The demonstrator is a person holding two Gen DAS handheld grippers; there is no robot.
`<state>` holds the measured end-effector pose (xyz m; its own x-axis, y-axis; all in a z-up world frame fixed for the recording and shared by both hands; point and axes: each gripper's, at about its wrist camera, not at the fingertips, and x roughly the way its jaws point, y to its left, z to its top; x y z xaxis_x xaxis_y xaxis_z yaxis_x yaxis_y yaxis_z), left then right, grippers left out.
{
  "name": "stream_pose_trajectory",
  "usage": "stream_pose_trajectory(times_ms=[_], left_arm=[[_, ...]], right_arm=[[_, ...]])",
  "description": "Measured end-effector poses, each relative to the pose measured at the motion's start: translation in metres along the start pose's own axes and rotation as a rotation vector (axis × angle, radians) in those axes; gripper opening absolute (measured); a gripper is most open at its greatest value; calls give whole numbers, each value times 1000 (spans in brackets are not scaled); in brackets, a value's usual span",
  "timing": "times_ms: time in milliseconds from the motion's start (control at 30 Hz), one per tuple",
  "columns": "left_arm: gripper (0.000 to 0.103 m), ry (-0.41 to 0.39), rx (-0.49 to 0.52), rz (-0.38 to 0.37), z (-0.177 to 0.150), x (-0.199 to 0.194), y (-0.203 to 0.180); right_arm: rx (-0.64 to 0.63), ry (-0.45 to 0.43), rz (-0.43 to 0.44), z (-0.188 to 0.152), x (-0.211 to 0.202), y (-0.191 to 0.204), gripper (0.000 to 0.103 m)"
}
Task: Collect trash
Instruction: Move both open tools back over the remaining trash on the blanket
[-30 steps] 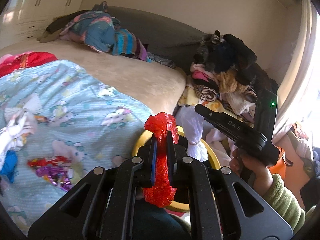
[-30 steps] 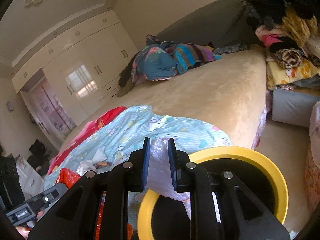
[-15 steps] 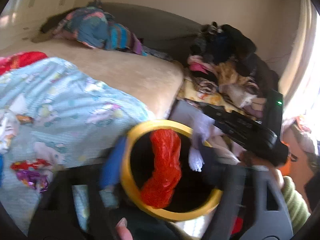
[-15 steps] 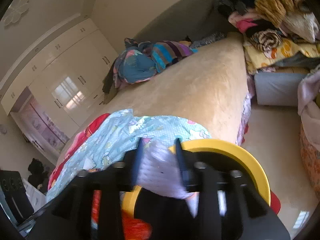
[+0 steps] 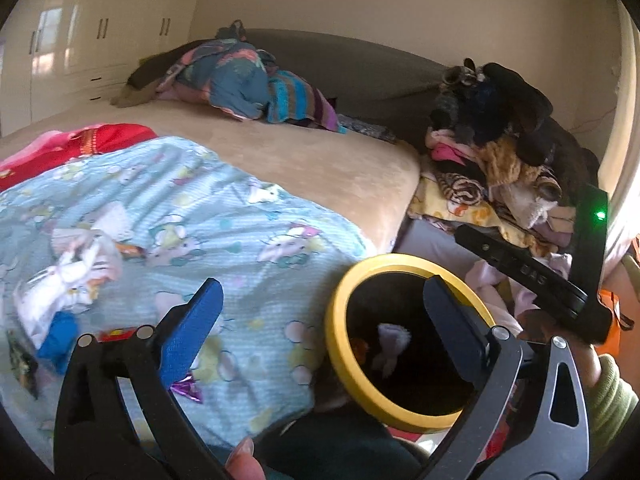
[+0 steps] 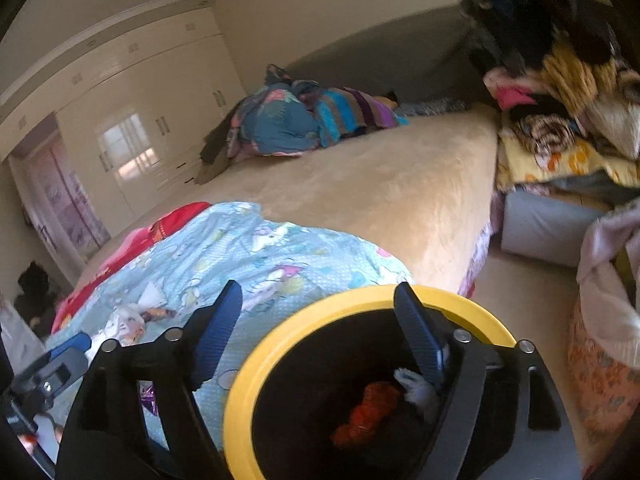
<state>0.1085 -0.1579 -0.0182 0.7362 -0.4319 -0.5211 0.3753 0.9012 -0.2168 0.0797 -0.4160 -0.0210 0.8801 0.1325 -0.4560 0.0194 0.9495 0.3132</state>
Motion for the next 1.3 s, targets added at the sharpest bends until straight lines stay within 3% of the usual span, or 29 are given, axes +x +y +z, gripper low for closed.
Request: stream_pose_trajectory(times_ms=[200, 1300], left_arm=[[92, -30, -17, 41, 3, -14, 15], [92, -161, -185, 247, 9, -83, 116]], right_arm=[[-44, -4, 54, 0, -3, 24, 83], [-352, 87, 304, -36, 5, 167, 84]])
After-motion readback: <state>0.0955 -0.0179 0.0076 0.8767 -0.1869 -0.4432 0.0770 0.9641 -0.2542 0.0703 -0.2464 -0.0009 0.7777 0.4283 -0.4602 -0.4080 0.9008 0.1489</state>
